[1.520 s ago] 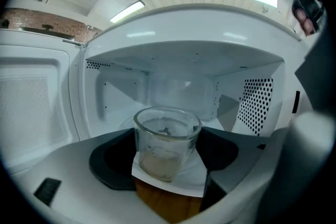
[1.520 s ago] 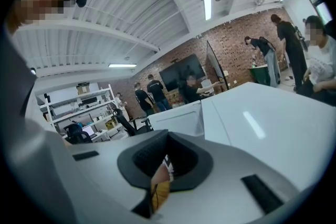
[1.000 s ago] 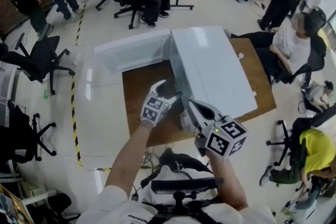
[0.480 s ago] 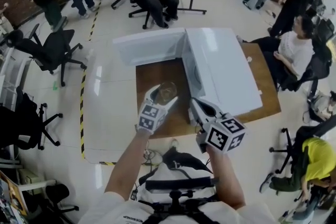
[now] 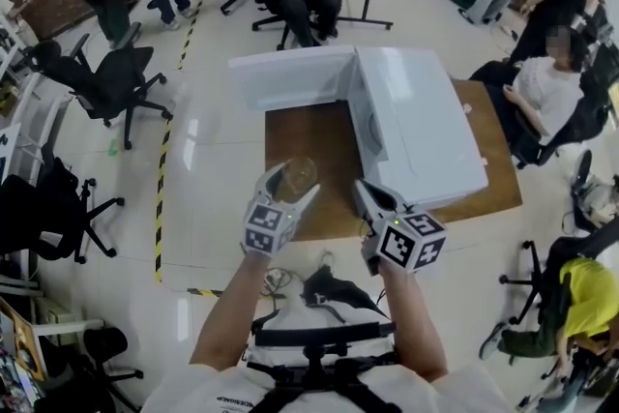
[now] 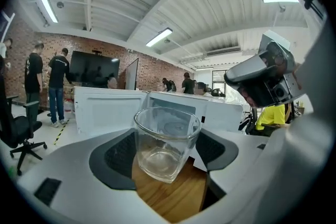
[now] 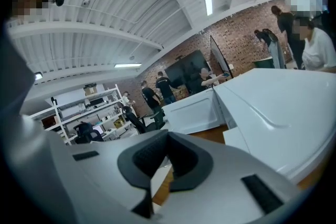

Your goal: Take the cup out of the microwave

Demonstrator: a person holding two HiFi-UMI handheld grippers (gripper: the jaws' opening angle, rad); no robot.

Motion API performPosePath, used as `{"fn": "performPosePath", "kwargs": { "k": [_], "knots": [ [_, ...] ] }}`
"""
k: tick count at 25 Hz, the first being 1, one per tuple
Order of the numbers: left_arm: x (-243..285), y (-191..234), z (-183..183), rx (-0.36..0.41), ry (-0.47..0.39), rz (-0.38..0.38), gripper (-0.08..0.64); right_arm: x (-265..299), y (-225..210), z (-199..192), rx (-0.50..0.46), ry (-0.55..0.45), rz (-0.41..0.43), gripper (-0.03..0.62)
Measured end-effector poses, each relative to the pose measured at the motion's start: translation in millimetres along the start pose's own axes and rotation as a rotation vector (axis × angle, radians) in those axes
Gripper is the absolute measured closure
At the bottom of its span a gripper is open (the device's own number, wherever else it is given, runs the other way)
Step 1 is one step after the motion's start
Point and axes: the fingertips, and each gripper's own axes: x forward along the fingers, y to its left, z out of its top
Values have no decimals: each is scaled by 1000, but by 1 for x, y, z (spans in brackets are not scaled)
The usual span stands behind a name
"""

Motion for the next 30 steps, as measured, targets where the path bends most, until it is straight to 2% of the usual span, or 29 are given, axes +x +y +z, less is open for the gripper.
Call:
{"fn": "performPosePath", "kwargs": {
  "k": [10, 17, 22, 30],
  "knots": [
    [-43, -18, 20, -1, -42, 5, 207, -4, 2, -39, 21, 51, -21, 586],
    [-57, -20, 23, -10, -42, 36, 207, -9, -6, -53, 22, 66, -37, 586],
    [-60, -17, 20, -15, -41, 49, 207, -7, -13, -61, -19, 38, -73, 586],
    [-61, -21, 19, -23, -44, 60, 207, -14, -26, -63, -5, 43, -95, 586]
  ]
}}
